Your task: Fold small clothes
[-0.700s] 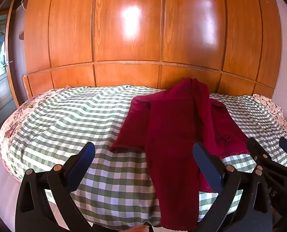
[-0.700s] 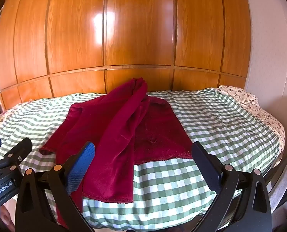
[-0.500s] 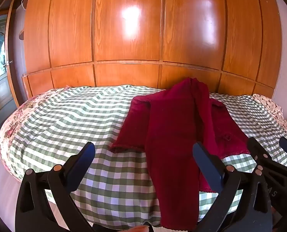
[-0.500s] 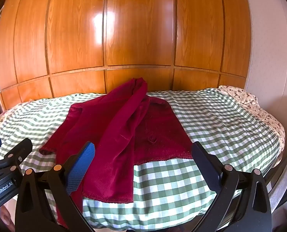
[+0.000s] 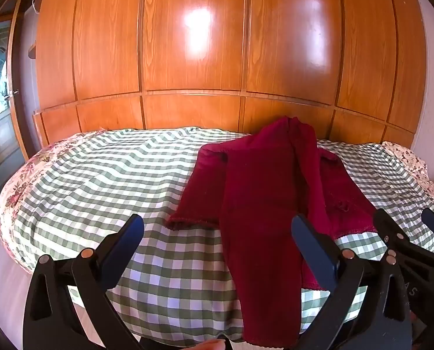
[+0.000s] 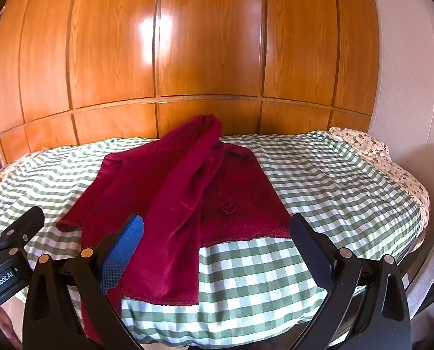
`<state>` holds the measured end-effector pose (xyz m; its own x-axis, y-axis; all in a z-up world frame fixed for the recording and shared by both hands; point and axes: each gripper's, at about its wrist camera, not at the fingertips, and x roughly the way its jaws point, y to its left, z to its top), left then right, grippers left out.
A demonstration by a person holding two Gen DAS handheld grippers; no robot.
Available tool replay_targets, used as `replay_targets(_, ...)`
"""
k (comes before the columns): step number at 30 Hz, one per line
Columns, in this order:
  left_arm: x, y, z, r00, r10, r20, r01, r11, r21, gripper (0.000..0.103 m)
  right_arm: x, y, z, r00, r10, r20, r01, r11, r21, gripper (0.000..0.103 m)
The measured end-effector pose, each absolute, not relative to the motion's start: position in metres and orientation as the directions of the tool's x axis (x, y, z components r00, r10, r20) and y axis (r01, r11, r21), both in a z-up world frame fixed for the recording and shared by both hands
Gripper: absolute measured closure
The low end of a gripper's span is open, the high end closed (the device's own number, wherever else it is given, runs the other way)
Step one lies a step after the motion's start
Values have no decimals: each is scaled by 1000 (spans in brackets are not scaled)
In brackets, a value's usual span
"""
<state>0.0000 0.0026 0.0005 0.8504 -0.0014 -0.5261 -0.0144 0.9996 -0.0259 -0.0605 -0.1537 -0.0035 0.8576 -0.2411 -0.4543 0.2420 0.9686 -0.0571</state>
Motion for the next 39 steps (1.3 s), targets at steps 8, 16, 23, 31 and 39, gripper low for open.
replay_targets(8, -3, 0, 3, 861, -3, -509, -9, 1000, -20, 2, -64, -154, 0, 869, -245, -429, 249, 967, -49, 4)
replay_targets(16, -3, 1, 3, 860, -5, -510, -8, 1000, -23, 2, -63, -153, 0, 867, -243, -436, 245, 968, -52, 4)
replay_targets(23, -4, 0, 4, 861, -7, -508, -6, 1000, -24, 2, -63, -151, 0, 868, -243, -434, 244, 968, -54, 4)
replay_targets(31, -5, -1, 5, 864, -7, -504, -6, 1000, -24, 2, -63, -150, 1, 868, -241, -433, 241, 969, -55, 4)
replay_targets(39, -6, -1, 5, 865, -7, -502, -6, 1000, -25, 2, -63, -150, 2, 869, -239, -434, 240, 969, -54, 4)
